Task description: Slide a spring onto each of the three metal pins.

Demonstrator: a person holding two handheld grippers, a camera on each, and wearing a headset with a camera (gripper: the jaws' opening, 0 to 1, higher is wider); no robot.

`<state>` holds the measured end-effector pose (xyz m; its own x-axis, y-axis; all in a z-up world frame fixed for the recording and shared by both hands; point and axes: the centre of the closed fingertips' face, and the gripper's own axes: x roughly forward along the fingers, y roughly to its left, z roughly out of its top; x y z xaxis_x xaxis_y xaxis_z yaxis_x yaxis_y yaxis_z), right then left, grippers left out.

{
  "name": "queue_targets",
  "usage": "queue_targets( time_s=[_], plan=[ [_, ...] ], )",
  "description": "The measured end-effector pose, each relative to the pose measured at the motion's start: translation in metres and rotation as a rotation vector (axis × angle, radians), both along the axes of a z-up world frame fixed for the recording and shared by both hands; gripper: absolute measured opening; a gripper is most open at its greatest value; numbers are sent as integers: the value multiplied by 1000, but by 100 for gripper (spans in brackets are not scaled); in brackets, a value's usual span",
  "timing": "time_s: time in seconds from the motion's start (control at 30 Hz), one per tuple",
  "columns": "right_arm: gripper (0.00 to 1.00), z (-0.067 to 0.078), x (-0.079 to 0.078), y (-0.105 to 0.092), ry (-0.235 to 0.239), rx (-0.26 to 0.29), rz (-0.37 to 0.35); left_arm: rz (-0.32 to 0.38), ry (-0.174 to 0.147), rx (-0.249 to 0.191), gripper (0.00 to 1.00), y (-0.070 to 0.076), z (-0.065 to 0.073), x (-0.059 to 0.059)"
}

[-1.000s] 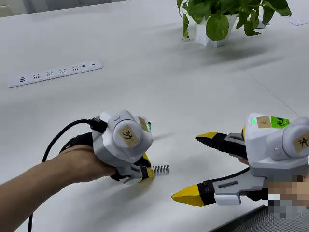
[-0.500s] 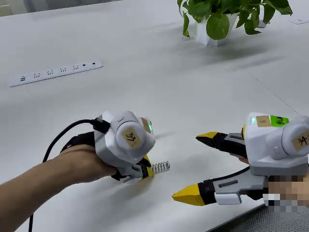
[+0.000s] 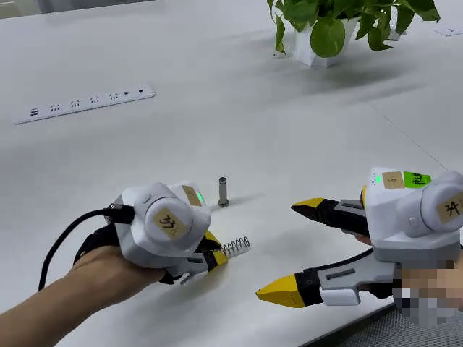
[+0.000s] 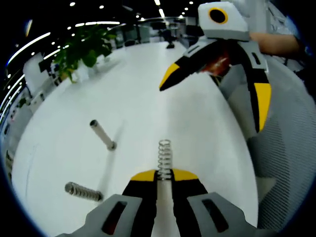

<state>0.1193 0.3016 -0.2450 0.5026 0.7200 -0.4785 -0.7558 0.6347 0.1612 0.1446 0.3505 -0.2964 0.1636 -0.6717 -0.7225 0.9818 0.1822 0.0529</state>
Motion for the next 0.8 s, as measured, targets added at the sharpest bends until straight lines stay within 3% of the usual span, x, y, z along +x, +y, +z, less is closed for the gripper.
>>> queue_targets(
  time_s=[0.1, 0.23, 0.6, 0.8],
  plan=[
    [89, -3, -2, 0, 15, -7, 8, 39, -11, -53, 10, 5, 6, -2],
    [88, -5, -6, 3, 31, -5, 24, 97, 7, -99, 10, 12, 13, -7],
    [85, -8, -9, 0, 66, -12, 48, 189, 28, -158, 10, 35, 26, -27],
    [79, -4, -9, 10, 110, -20, 102, 188, 23, -176, 10, 43, 32, -36]
  ],
)
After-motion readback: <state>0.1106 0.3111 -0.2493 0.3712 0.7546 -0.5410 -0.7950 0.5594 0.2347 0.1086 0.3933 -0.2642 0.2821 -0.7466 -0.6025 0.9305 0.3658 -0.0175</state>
